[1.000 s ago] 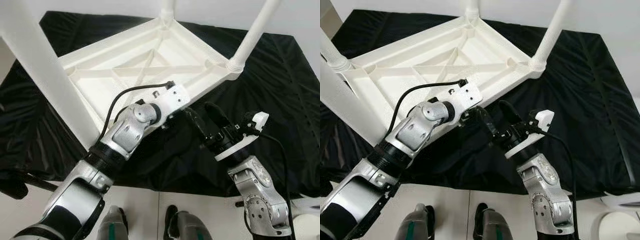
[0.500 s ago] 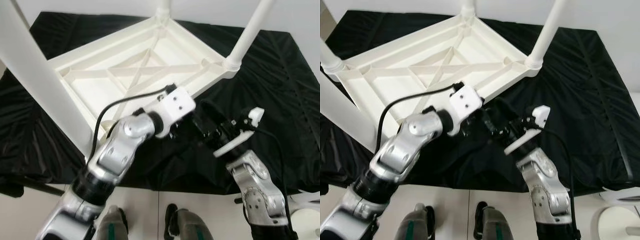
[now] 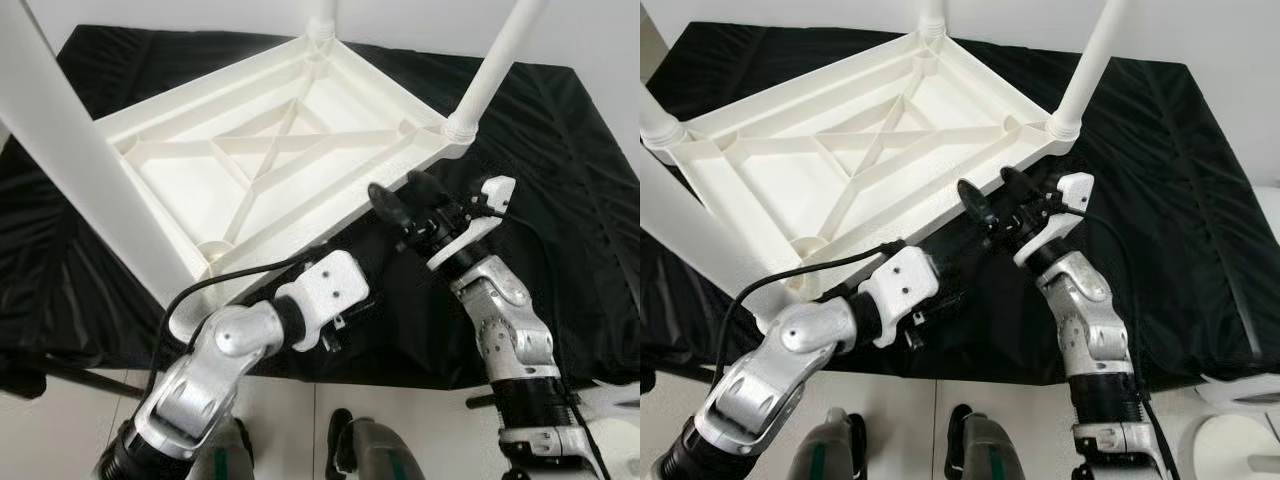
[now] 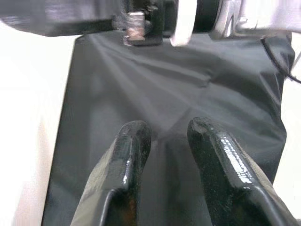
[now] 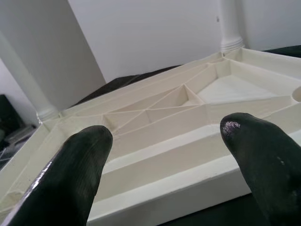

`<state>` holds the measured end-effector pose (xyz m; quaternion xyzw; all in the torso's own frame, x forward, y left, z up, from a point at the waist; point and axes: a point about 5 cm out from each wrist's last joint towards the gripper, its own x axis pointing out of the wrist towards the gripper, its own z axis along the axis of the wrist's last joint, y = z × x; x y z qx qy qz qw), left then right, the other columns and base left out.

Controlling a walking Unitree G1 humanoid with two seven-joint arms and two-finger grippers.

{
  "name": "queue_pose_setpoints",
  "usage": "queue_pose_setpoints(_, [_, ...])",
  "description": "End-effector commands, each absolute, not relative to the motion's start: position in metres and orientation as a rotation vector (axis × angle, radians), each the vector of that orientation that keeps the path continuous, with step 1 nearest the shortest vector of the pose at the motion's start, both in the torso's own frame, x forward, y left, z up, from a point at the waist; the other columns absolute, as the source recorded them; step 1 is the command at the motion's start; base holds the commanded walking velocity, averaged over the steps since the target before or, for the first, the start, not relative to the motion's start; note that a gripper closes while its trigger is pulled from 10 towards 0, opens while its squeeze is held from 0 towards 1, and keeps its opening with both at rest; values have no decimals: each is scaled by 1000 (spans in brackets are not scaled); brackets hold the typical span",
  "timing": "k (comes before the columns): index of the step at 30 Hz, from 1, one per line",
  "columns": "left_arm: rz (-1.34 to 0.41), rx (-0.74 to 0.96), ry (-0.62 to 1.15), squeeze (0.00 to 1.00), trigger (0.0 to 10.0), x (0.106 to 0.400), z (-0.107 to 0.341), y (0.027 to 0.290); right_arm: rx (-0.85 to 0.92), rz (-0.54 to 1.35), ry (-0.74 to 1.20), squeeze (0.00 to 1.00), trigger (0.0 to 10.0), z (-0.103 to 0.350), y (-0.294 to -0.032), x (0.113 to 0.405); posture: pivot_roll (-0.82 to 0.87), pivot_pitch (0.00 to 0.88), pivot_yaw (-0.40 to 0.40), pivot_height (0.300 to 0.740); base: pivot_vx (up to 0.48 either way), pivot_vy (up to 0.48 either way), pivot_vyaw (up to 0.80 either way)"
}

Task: Building children table

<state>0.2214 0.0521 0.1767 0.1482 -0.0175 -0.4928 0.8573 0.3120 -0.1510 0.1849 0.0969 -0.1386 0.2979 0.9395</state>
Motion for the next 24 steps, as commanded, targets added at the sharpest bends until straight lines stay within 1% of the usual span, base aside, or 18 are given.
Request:
queue_pose_setpoints(1, [-1046,296,-22,0,10000,218,177,54,185,603,-273,0,10000,181,-154,313,105,137,-78,740,0,0,0])
queue_pose_setpoints(3, [-1041,279,-13,0,10000,216,176,57,180,604,-274,0,10000,180,-154,315,106,137,-79,740,0,0,0])
queue_pose_setpoints(6, [-1062,224,19,0,10000,204,174,70,164,606,-267,0,10000,179,-154,325,127,137,-101,740,0,0,0])
queue_pose_setpoints(13, [-1080,194,47,0,10000,193,174,81,146,619,-271,0,10000,179,-154,335,145,140,-117,740,0,0,0])
queue_pose_setpoints(17, [-1099,139,88,0,10000,181,174,96,124,654,-270,0,10000,183,-148,351,165,144,-137,740,0,0,0])
queue_pose_setpoints(24, [-1125,98,134,0,10000,170,174,108,102,681,-271,0,10000,188,-144,361,187,143,-154,740,0,0,0])
